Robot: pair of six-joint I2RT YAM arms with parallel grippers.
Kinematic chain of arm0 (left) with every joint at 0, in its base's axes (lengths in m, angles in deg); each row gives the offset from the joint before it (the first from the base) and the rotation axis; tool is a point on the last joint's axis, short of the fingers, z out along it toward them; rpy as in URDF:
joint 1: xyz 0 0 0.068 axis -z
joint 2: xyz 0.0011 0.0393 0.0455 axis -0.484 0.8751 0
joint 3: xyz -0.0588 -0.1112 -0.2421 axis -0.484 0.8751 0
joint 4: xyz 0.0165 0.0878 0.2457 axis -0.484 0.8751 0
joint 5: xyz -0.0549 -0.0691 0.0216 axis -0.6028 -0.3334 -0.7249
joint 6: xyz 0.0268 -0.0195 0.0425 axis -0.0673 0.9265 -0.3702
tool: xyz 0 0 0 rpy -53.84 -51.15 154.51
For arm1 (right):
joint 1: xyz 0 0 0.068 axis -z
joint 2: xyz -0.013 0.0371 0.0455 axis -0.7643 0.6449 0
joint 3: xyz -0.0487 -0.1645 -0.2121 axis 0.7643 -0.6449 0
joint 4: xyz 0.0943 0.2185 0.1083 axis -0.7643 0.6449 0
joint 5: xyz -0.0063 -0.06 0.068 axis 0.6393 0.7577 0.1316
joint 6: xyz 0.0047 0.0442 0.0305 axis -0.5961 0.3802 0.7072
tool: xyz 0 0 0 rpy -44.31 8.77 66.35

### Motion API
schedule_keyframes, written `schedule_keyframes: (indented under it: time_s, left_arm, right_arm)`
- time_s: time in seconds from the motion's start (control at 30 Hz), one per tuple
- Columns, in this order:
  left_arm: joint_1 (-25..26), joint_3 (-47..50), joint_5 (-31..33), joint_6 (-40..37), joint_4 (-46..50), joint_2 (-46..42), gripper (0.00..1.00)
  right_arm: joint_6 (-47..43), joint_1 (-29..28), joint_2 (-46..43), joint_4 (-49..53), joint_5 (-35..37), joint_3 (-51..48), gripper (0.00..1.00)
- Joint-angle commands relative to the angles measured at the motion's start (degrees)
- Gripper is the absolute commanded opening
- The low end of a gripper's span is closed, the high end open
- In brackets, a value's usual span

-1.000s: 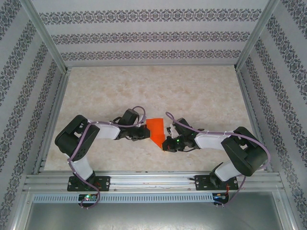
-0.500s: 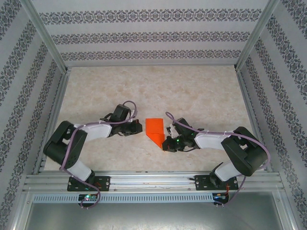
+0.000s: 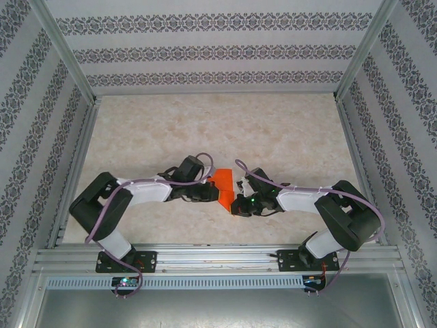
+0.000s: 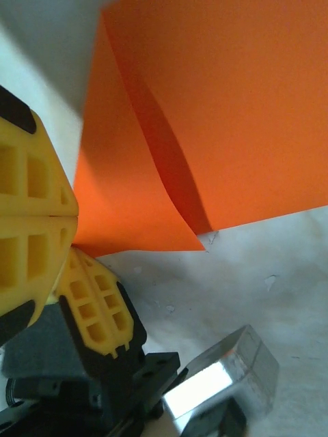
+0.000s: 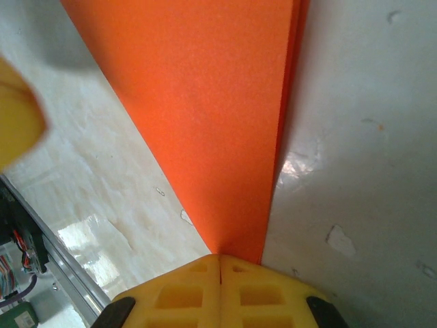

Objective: Fold a paper plane with a square sheet of paper (fold left side to right side)
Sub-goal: Third fold the triangle at the center of the table.

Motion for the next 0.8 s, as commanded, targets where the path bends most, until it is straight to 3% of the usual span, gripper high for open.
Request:
schedule_keyframes:
  time_s: [0.0,0.4,0.77]
  left_arm:
    - [0.67,-2.66,-0.87,1.74,-4.86,2.09,0.0]
    - [0.68,-2.34,2.75,3.48,0.72,7.21,0.0]
    - [0.63,-2.72,6.0,2.7,4.87,8.68,0.0]
  right_arm:
    - [0.01,-0.15,3.08,8.15,8.47,-2.42,0.0]
    - [0.21,-0.39,2.32,8.2,6.77,-0.97,0.0]
    - [0.23,-0.62,-4.06,11.95,5.05,-2.24,0.0]
